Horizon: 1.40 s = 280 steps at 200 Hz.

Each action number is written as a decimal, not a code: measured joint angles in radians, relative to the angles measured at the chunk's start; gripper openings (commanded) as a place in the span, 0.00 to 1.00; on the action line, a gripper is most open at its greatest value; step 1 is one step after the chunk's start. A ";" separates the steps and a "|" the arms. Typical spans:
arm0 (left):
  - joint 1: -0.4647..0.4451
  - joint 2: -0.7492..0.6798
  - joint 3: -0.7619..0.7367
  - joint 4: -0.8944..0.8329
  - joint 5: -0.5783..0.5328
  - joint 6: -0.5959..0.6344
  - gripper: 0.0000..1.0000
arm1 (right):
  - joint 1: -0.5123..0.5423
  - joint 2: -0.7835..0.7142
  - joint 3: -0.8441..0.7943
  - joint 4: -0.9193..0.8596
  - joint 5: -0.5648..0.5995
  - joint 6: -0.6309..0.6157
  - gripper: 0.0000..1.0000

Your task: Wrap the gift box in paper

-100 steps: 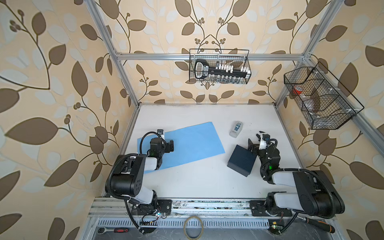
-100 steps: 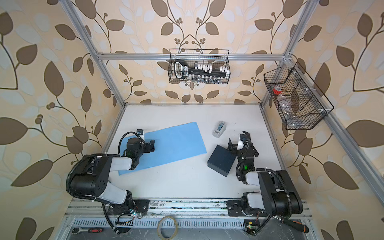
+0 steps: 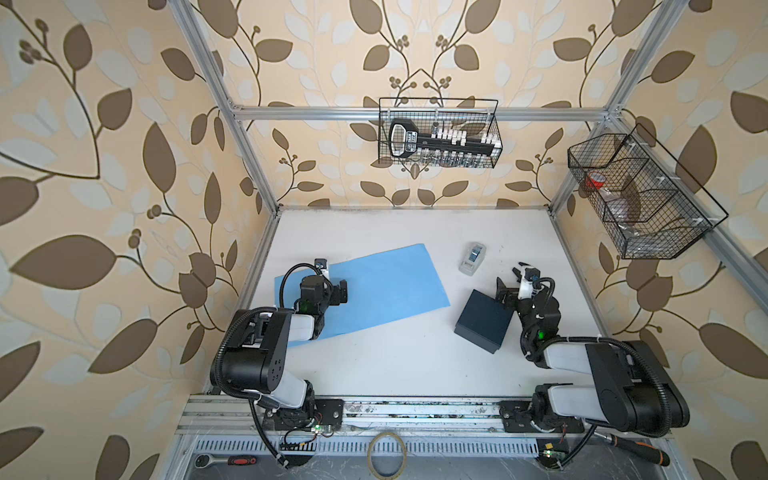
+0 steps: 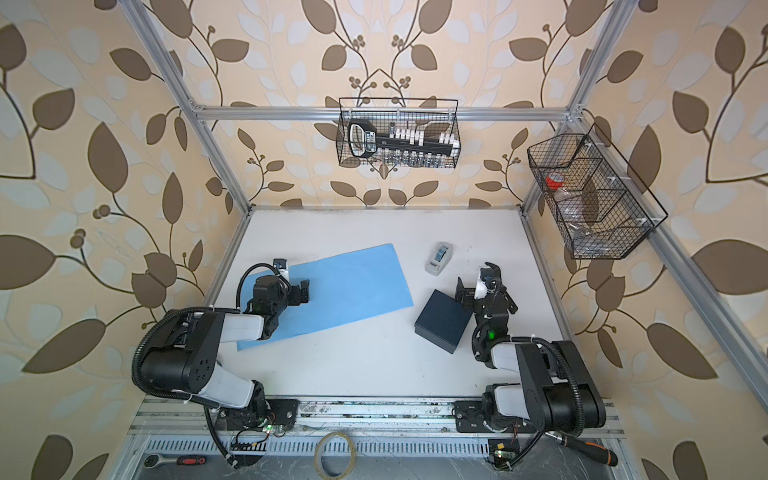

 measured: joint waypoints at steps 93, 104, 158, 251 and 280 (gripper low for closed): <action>0.000 0.000 0.000 0.000 0.000 0.000 0.99 | 0.000 0.000 0.000 0.000 0.000 0.000 1.00; 0.000 0.000 0.000 0.000 0.000 0.000 0.99 | 0.000 0.000 0.000 0.000 0.000 0.000 1.00; 0.000 0.000 0.000 0.000 0.000 0.000 0.99 | 0.000 0.000 0.000 0.000 0.000 0.000 1.00; 0.000 0.000 0.000 0.000 0.000 0.000 0.99 | -0.021 0.000 0.000 0.000 -0.022 0.001 1.00; 0.000 0.000 0.000 0.000 -0.001 0.000 0.99 | -0.009 -0.002 0.000 -0.001 0.009 0.001 1.00</action>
